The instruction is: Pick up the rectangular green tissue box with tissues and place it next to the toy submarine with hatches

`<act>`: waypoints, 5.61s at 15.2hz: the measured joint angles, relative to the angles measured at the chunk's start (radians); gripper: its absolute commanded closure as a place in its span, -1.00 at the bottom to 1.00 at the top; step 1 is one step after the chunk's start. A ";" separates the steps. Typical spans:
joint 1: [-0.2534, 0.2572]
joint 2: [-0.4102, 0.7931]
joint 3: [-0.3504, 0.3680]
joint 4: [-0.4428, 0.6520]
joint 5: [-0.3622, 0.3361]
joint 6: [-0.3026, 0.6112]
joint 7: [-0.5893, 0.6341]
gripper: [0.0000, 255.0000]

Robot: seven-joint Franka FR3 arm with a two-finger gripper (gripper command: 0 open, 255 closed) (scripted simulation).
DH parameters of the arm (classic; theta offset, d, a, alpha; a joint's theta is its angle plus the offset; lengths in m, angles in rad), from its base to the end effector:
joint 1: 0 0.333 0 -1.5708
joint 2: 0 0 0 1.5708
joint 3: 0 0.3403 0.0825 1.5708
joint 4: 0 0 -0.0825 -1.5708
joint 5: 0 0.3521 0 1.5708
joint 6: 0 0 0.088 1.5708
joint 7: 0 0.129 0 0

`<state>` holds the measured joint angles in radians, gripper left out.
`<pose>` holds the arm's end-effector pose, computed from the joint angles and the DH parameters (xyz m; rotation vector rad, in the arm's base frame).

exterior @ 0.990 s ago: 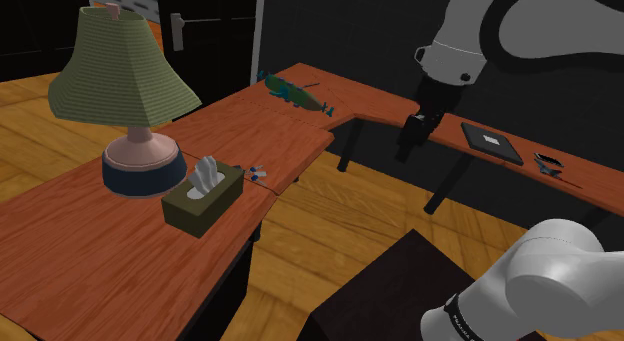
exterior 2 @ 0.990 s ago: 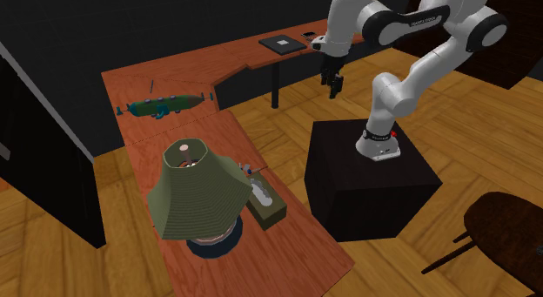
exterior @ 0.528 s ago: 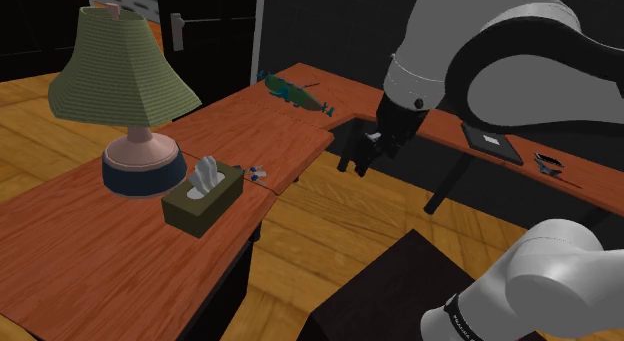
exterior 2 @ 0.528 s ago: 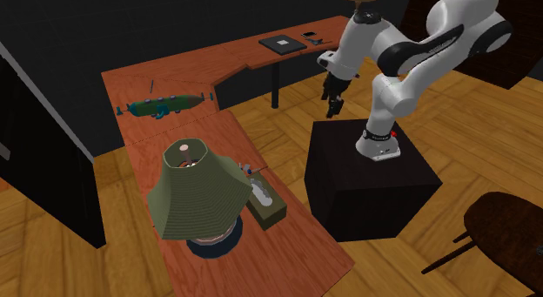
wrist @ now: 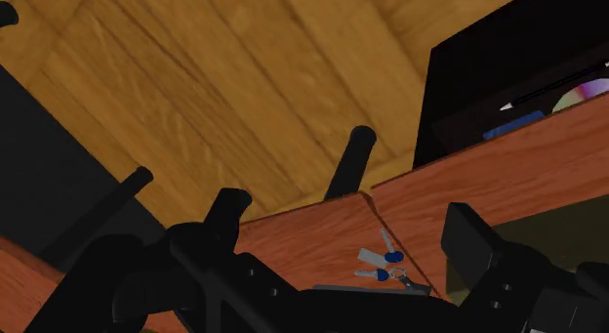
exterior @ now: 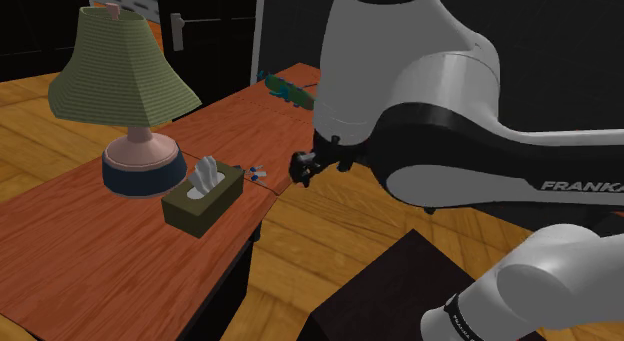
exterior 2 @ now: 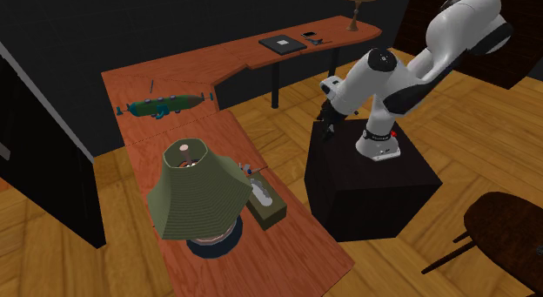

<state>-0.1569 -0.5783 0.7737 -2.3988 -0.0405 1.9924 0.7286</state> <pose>0.2987 0.2413 0.4813 2.7736 -0.2471 0.3876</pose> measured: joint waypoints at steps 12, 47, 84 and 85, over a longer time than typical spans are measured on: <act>-1.030 0.099 1.132 0.483 -0.252 -0.053 0.571 -1.00; -1.528 -0.467 1.346 1.100 -0.082 -0.211 0.662 1.00; -1.606 -0.355 1.263 1.430 -0.134 -0.511 0.447 1.00; -1.619 -0.359 1.264 1.457 -0.132 -0.526 0.438 1.00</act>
<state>-1.7756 -0.9373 2.0374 -0.9420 -0.1722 1.4662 1.1669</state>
